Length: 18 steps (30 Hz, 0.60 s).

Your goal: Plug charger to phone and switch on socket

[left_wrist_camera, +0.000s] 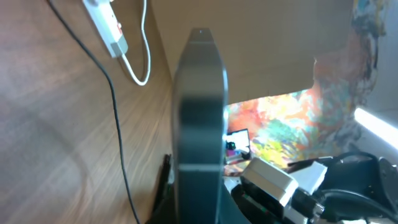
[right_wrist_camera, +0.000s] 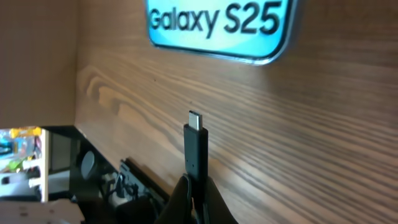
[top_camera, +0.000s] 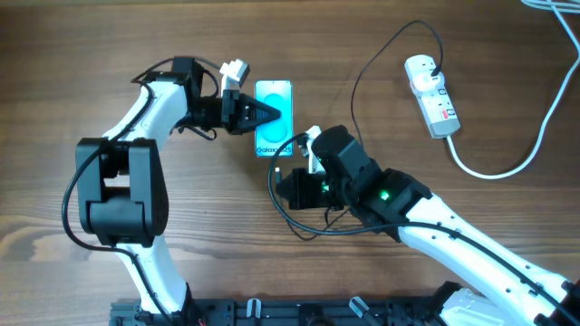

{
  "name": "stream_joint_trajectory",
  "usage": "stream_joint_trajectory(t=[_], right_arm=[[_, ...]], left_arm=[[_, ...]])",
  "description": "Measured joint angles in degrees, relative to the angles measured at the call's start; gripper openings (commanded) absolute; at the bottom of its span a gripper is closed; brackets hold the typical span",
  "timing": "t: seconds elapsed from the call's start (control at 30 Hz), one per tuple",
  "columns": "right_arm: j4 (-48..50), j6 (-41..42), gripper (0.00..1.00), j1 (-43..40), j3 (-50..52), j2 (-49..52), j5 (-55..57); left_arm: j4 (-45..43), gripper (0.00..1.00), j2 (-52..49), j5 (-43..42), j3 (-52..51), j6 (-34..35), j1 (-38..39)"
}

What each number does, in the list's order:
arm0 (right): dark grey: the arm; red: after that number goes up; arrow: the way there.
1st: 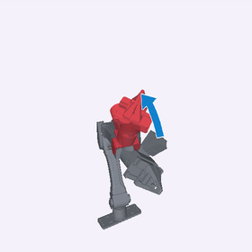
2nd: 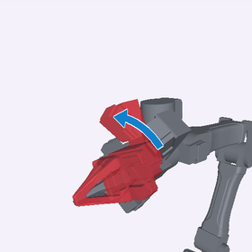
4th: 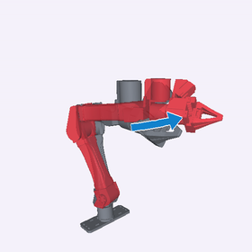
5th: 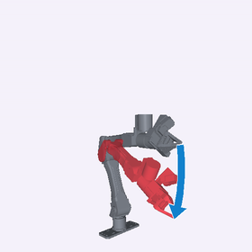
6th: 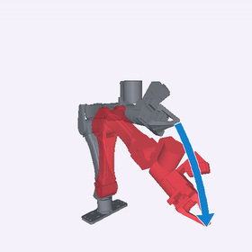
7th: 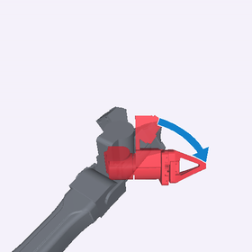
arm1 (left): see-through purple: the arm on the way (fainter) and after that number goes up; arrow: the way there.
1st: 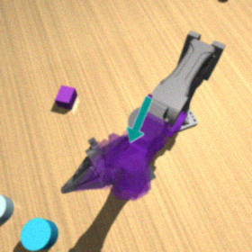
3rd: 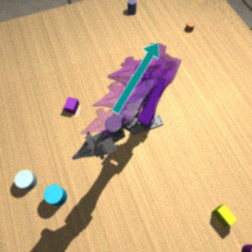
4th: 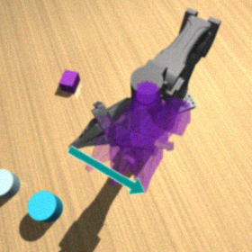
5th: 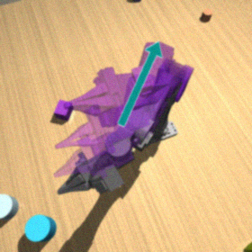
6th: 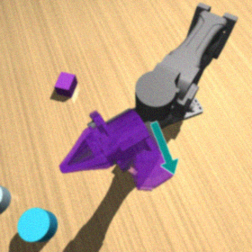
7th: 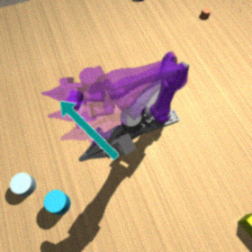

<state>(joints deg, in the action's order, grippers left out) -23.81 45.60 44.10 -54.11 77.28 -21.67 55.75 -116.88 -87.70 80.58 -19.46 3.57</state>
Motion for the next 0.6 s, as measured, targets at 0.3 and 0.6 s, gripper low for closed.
stream_joint_trajectory(t=[0.3,0.6], right_arm=[[1.40,-0.46,0.04,0.00,-0.02,0.00,1.20],[3.93,-1.95,0.04,0.00,0.00,1.70,1.16]], left_arm=[[-5.92,0.04,0.00,-0.11,0.00,7.45,0.11],[-5.90,0.04,0.00,-0.09,0.00,8.07,1.75]])
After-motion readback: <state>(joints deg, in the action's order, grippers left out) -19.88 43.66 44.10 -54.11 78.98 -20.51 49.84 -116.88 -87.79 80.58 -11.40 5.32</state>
